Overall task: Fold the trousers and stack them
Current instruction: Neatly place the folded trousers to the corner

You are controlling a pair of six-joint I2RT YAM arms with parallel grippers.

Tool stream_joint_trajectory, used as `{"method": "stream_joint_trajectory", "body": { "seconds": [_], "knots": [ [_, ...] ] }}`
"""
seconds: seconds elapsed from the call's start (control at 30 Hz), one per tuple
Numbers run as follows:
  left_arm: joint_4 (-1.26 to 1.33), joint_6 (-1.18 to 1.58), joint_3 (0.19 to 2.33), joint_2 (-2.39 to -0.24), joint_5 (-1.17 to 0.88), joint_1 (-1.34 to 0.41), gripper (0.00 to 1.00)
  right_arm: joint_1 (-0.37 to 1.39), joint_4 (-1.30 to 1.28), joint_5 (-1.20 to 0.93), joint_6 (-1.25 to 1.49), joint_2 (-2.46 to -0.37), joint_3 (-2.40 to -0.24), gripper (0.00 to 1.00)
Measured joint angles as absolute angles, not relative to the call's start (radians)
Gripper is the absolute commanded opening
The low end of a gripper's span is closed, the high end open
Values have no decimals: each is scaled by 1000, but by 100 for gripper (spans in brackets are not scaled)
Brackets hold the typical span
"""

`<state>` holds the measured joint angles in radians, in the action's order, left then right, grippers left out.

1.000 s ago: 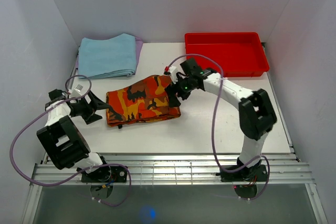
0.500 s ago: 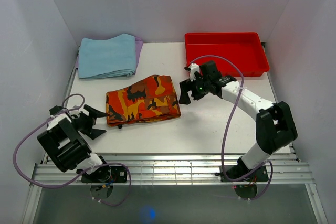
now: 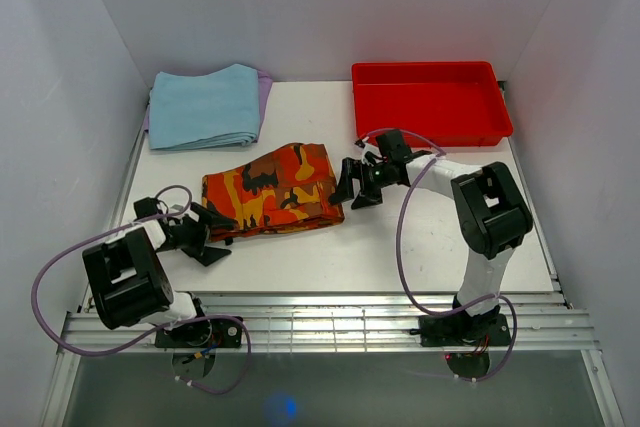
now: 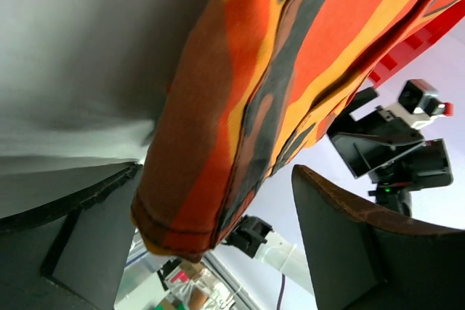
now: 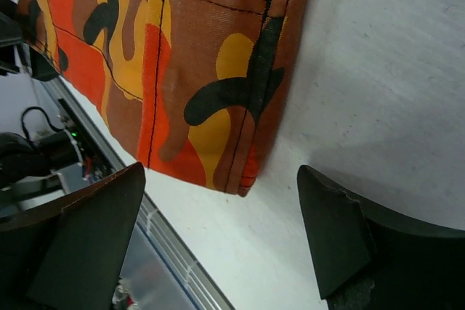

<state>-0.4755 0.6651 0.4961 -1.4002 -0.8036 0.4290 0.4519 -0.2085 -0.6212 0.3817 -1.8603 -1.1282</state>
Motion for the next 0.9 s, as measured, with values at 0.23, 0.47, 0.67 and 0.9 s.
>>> {"method": "stream_joint_trajectory", "body": {
  "seconds": [0.23, 0.47, 0.67, 0.9],
  "knots": [
    [-380, 737, 495, -1428, -756, 426, 67, 453, -57, -684, 597, -1890, -1052, 90],
    [-295, 784, 494, -1453, -723, 423, 54, 463, 54, -684, 728, -1896, -1017, 90],
    [-216, 796, 512, -1500, -706, 422, 35, 470, 83, -685, 730, -1905, -1018, 90],
    [-155, 800, 541, -1563, -720, 422, 0, 474, 95, -672, 721, -1905, -1018, 90]
  ]
}}
